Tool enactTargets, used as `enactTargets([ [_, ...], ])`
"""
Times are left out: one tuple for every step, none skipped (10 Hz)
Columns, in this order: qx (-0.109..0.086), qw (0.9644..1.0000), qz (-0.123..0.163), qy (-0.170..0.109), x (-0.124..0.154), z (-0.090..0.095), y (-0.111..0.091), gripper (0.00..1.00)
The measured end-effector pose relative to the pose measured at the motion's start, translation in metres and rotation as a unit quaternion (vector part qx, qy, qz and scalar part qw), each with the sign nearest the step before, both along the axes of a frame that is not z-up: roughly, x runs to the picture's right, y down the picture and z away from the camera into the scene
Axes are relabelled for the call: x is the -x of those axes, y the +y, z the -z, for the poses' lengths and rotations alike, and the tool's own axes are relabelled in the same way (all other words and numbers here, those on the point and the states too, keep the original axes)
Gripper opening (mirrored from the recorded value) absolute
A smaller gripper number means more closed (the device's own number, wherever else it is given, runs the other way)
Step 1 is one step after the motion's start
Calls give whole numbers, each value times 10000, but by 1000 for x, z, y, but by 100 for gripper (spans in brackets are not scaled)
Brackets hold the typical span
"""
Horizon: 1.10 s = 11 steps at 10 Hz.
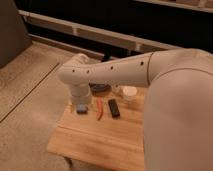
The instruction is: Move the arm in a circular motion
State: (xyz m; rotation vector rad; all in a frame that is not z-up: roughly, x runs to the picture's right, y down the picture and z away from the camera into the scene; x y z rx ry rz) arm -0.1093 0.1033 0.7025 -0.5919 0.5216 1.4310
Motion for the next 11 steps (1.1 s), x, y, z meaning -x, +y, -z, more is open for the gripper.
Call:
enactTargets([
  [0, 10000, 0, 0, 0, 0, 0, 65],
  [0, 10000, 0, 0, 0, 0, 0, 65],
  [0, 10000, 0, 0, 0, 0, 0, 65],
  [0, 10000, 0, 0, 0, 0, 0, 65],
  [0, 10000, 0, 0, 0, 0, 0, 65],
  [0, 10000, 2, 0, 0, 0, 0, 65],
  [-3, 10000, 15, 5, 0, 0, 0, 65],
  [2, 10000, 29, 10, 1, -1, -3, 65],
  [-30, 9999, 99, 27, 0, -7, -14, 65],
  [-33, 9999, 137, 54, -2, -15, -25, 65],
  [-23, 9998, 145, 151, -12, -26, -41, 65],
])
